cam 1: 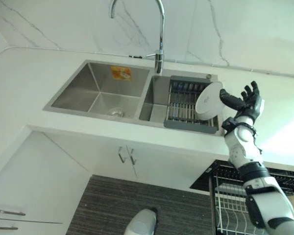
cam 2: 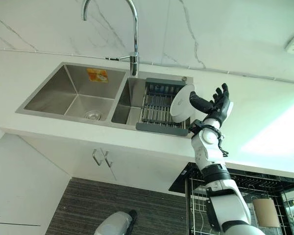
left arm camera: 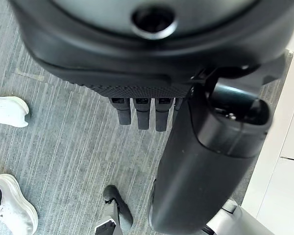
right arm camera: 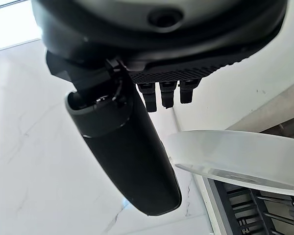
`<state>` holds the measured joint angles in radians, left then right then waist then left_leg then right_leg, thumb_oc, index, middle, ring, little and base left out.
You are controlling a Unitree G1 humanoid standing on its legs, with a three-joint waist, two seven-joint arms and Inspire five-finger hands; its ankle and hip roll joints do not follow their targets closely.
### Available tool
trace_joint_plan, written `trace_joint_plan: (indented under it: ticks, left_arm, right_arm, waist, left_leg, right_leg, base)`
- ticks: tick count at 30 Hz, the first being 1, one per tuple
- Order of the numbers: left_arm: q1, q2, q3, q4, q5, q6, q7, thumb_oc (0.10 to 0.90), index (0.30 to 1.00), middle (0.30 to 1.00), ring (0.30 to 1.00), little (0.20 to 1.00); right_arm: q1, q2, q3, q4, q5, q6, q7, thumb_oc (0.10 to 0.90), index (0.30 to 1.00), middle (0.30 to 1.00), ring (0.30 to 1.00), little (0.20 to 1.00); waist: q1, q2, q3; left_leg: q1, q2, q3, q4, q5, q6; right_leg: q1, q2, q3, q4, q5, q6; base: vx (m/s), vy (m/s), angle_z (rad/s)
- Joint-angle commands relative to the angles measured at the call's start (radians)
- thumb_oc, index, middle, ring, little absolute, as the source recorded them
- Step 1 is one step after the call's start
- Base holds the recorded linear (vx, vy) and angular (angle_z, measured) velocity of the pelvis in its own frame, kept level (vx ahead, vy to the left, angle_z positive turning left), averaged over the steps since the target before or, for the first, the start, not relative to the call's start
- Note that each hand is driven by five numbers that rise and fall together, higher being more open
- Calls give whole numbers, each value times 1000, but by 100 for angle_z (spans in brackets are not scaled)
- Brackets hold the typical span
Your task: Place the dishes in the dishwasher.
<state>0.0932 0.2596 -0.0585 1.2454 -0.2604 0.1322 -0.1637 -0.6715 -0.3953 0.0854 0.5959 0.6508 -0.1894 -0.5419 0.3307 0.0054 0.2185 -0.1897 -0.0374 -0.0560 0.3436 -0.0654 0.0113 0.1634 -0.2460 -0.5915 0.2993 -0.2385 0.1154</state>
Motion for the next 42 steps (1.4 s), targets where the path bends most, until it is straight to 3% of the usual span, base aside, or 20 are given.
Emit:
trace_joint_plan:
  ticks: [1,33,34,35,42]
  left_arm:
    - [35,38,-58,20,7,13,1,800,900,900,900,900]
    - [35,53,-66,13,13,16,1,800,900,900,900,900]
    - [36,55,-67,11,13,17,0,800,900,900,900,900]
    - [35,55,-66,12,15,18,0,800,900,900,900,900]
    - [35,62,-63,5,25,21,-6,800,900,900,900,900]
  right_arm:
    - [-66,-39,28,-35,3,-91,31,800,900,900,900,900]
    - [-102,-41,41,61,90,9,142,800,900,900,900,900]
    - [-106,-44,42,64,87,14,150,521,481,481,481,481]
    - [-109,-46,43,67,84,18,159,400,300,300,300,300]
    - [-121,-67,47,71,79,34,192,400,300,300,300,300]
  waist:
    - [-4,4,-49]
    - [19,12,-29]
    - [20,13,-28]
    - [21,13,-26]
    - [26,15,-20]
  left_leg:
    - [62,70,-3,-44,-145,-58]
    - [57,57,-29,-44,-133,-57]
    - [57,56,-30,-44,-132,-57]
    - [57,56,-31,-44,-131,-57]
    - [55,50,-36,-44,-127,-55]
  right_leg:
    - [-12,16,66,1,-81,-23]
    - [-1,11,50,1,-76,-17]
    - [0,11,50,1,-75,-16]
    - [1,10,49,1,-73,-16]
    - [5,6,42,1,-70,-12]
  base:
    - [0,0,0]
    - [0,0,0]
    - [0,0,0]
    - [0,0,0]
    - [13,6,9]
